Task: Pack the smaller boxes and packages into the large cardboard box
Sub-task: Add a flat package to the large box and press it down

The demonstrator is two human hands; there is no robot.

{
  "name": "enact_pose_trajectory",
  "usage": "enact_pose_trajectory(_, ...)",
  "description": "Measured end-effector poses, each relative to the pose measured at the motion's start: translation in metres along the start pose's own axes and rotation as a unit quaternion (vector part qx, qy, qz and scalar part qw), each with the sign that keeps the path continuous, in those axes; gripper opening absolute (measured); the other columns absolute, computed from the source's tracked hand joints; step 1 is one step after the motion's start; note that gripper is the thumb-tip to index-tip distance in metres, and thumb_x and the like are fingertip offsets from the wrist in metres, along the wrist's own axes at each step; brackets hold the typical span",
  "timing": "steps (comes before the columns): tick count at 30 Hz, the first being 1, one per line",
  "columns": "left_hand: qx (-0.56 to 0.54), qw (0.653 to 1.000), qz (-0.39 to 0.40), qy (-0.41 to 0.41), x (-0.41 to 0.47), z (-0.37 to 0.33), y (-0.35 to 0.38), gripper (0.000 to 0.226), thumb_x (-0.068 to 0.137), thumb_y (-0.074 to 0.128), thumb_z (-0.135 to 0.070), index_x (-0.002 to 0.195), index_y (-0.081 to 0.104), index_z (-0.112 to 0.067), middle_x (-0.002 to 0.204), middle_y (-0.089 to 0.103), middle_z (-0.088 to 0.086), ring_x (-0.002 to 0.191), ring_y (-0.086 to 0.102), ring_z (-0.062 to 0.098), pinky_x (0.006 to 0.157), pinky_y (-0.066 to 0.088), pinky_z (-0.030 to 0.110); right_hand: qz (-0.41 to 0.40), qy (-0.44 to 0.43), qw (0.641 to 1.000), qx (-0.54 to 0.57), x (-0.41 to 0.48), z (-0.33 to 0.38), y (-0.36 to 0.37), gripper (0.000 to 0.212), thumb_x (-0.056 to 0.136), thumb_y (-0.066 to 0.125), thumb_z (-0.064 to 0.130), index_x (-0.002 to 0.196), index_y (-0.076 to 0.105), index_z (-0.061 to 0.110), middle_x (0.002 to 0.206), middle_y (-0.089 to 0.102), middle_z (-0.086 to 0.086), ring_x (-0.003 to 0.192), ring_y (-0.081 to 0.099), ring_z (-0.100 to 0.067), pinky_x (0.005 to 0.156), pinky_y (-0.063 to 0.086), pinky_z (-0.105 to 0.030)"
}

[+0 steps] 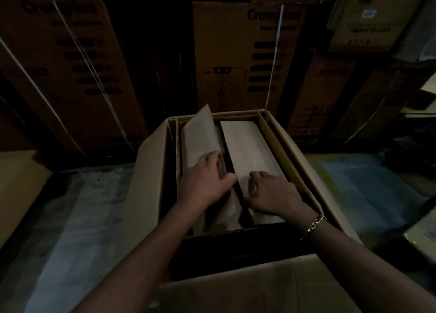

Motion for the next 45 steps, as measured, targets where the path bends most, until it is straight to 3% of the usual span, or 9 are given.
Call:
enact_pose_trajectory(5, -0.188, 0.98, -0.041, -0.046, -0.013, 0.087, -0.083, 0.066, 0.089, 0.062, -0.021, 0.149, 0.037, -0.036, 0.131, 0.055, -0.008, 0.098, 0.059, 0.007, 0.077, 0.047, 0.022, -0.046, -0.016, 0.999, -0.006, -0.003, 0.0, -0.032, 0.077, 0.077, 0.04, 0.069, 0.144, 0.034, 0.03, 0.129, 0.06, -0.004, 0.105, 0.061, -0.029, 0.071, 0.047, -0.036)
enact_pose_trajectory(9, -0.156, 0.981, 0.007, -0.111, -0.027, 0.157, -0.078, 0.063, 0.091, 0.054, -0.003, 0.15, 0.039, -0.016, 0.149, 0.045, 0.01, 0.127, 0.05, 0.027, 0.106, 0.041, 0.035, -0.131, 0.012, 0.991, -0.009, -0.014, -0.023, -0.071, 0.057, 0.083, 0.047, 0.053, 0.138, 0.034, 0.044, 0.123, 0.064, 0.001, 0.089, 0.063, -0.022, 0.058, 0.046, -0.029)
enact_pose_trajectory(12, -0.049, 0.997, 0.003, -0.066, -0.036, 0.165, -0.058, 0.052, 0.091, 0.05, -0.011, 0.143, 0.047, -0.01, 0.151, 0.034, 0.016, 0.135, 0.039, 0.033, 0.106, 0.034, 0.034, -0.172, 0.064, 0.982, -0.039, -0.019, -0.068, -0.092, 0.051, 0.087, 0.053, 0.045, 0.136, 0.037, 0.047, 0.13, 0.058, 0.006, 0.09, 0.06, -0.019, 0.052, 0.042, -0.025)
enact_pose_trajectory(18, 0.131, 0.991, -0.02, -0.014, -0.04, 0.15, -0.032, 0.059, 0.091, 0.045, -0.006, 0.145, 0.048, -0.028, 0.165, 0.02, 0.002, 0.152, 0.008, 0.027, 0.122, 0.016, 0.043, -0.099, 0.104, 0.976, -0.163, -0.02, -0.156, -0.071, 0.061, 0.087, 0.052, 0.026, 0.147, 0.04, 0.027, 0.157, 0.031, 0.002, 0.133, 0.038, -0.027, 0.094, 0.048, -0.043)
enact_pose_trajectory(26, 0.255, 0.967, -0.001, -0.009, -0.024, 0.096, -0.012, 0.043, 0.089, 0.039, -0.033, 0.126, 0.059, -0.024, 0.141, 0.055, 0.005, 0.137, 0.039, 0.029, 0.113, 0.026, 0.044, -0.116, 0.086, 0.978, -0.152, 0.005, -0.157, -0.046, 0.047, 0.085, 0.038, 0.051, 0.112, 0.062, 0.021, 0.127, 0.058, -0.004, 0.117, 0.051, -0.028, 0.089, 0.046, -0.042)
enact_pose_trajectory(31, 0.217, 0.959, 0.183, 0.002, -0.005, 0.032, 0.052, 0.058, 0.099, 0.029, -0.053, 0.147, 0.04, -0.024, 0.153, 0.044, 0.005, 0.144, 0.033, 0.022, 0.118, 0.007, 0.052, -0.081, -0.015, 0.985, -0.154, 0.026, -0.119, -0.036, 0.054, 0.087, 0.039, 0.055, 0.126, 0.057, 0.024, 0.142, 0.05, -0.002, 0.13, 0.043, -0.024, 0.098, 0.041, -0.043)
enact_pose_trajectory(38, -0.185, 0.982, 0.017, -0.042, -0.033, 0.018, -0.033, 0.037, 0.09, 0.053, -0.063, 0.085, 0.069, -0.03, 0.094, 0.071, -0.004, 0.089, 0.066, 0.017, 0.088, 0.052, 0.044, 0.047, -0.038, 0.969, 0.238, 0.021, -0.129, -0.058, 0.043, 0.096, 0.045, 0.056, 0.101, 0.072, 0.022, 0.108, 0.069, -0.002, 0.103, 0.061, -0.021, 0.081, 0.048, -0.034)
enact_pose_trajectory(41, -0.262, 0.951, 0.164, -0.022, -0.056, 0.002, -0.041, 0.038, 0.083, 0.065, -0.054, 0.07, 0.075, -0.02, 0.074, 0.073, 0.004, 0.071, 0.067, 0.014, 0.08, 0.053, 0.031, 0.189, -0.043, 0.889, 0.414, 0.006, -0.117, -0.061, 0.063, 0.079, 0.053, 0.077, 0.104, 0.075, 0.024, 0.115, 0.071, 0.005, 0.107, 0.063, -0.01, 0.084, 0.05, -0.029)
enact_pose_trajectory(45, -0.092, 0.931, 0.352, -0.029, -0.085, -0.001, -0.01, 0.054, 0.072, 0.073, -0.066, 0.111, 0.07, -0.029, 0.113, 0.07, -0.011, 0.104, 0.063, 0.003, 0.089, 0.048, 0.021, 0.263, -0.154, 0.95, 0.065, -0.007, -0.091, -0.039, 0.104, 0.049, 0.047, 0.1, 0.13, 0.057, 0.035, 0.135, 0.058, 0.004, 0.118, 0.056, -0.018, 0.096, 0.041, -0.032)
Point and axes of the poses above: each hand's wrist, its own x-axis towards the middle knuckle, its own y-axis out of the palm, z = x × y, the point moved 6 cm from there along x, towards the middle knuckle
